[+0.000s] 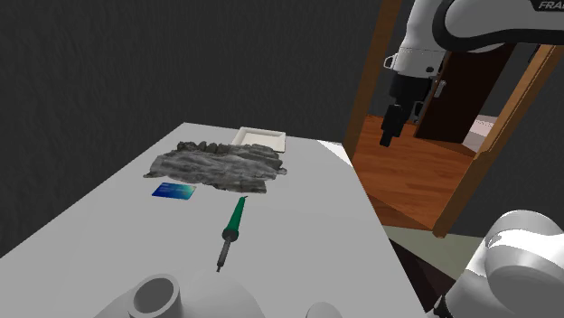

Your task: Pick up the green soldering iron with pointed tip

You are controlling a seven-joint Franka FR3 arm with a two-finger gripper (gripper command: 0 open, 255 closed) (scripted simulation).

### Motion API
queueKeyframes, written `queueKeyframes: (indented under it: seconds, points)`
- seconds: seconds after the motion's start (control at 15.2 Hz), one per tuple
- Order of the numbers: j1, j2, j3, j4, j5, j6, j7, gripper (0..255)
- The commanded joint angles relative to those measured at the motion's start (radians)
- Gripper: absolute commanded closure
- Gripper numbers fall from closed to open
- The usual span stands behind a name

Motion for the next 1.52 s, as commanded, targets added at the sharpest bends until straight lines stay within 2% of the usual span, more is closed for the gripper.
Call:
queueKeyframes:
  seconds: [0.0,0.4,0.73,1.12,1.45]
  points:
    - [0.000,0.000,0.000,0.000,0.000,0.000,0.000,0]
    - [0.019,0.003,0.142,-0.041,0.111,0.015,0.232,0]
    - [0.034,0.052,0.260,-0.034,0.202,0.046,0.424,0]
    - [0.043,0.166,0.399,0.021,0.289,0.102,0.653,0]
    - [0.038,0.301,0.511,0.106,0.327,0.157,0.845,0]
